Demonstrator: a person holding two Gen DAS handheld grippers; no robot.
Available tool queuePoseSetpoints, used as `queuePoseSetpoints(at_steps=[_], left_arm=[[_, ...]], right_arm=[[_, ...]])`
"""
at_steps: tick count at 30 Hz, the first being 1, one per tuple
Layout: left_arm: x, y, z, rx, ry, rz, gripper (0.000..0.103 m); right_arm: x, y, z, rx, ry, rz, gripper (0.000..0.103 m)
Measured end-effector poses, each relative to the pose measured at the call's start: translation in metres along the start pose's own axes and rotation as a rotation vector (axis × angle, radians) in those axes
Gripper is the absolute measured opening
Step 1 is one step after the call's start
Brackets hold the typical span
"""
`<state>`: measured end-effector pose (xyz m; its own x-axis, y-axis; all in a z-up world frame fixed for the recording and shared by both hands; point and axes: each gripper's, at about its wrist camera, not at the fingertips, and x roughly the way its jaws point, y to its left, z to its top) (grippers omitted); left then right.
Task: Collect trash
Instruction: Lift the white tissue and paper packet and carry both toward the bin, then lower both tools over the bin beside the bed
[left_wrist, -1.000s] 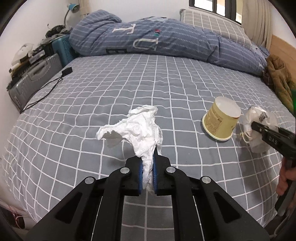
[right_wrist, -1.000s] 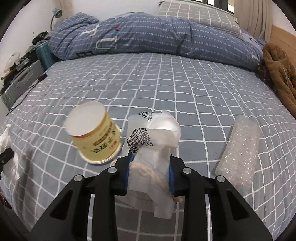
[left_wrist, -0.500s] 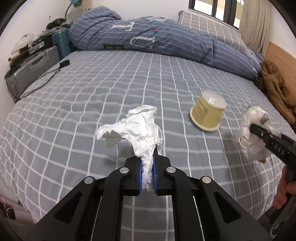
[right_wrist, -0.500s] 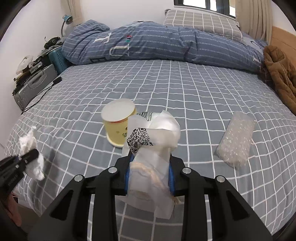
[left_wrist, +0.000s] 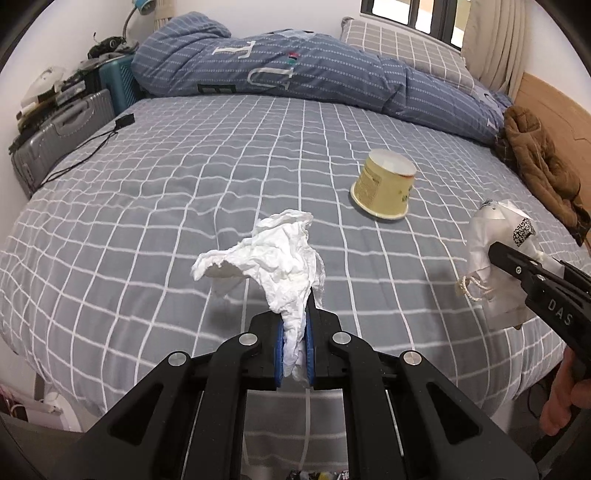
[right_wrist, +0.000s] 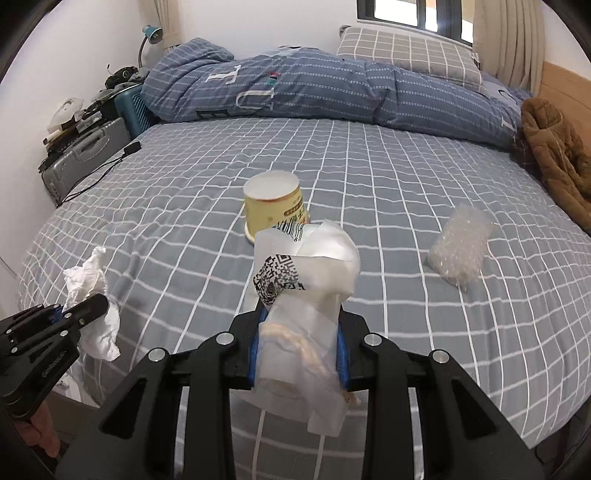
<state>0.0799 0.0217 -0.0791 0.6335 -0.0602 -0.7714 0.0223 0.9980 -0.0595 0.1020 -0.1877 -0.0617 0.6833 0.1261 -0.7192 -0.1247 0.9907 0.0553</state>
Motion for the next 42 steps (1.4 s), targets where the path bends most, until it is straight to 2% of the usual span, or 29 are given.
queuePoseSetpoints(at_steps=[15,19,29,42], left_arm=[[-0.025,-0.011,-0.043,0.020,0.031,-0.015,0.008],[-0.034,-0.015,-0.046,0.029,0.036,-0.019,0.008],[-0.053,-0.014,-0.081,0.022,0.081,-0.035,0.008],[-0.060,-0.012,-0.124,0.025,0.111,-0.012,0.008]], right_arm=[[-0.033,0.019,-0.050,0.006,0.029,0.027,0.029],[-0.047,0.028,-0.051,-0.037,0.018,0.016,0.029],[-0.076,0.028,-0.085,-0.037,0.043,0.012,0.029],[-0.091,0.028,-0.130,-0.065,0.086,0.010,0.029]])
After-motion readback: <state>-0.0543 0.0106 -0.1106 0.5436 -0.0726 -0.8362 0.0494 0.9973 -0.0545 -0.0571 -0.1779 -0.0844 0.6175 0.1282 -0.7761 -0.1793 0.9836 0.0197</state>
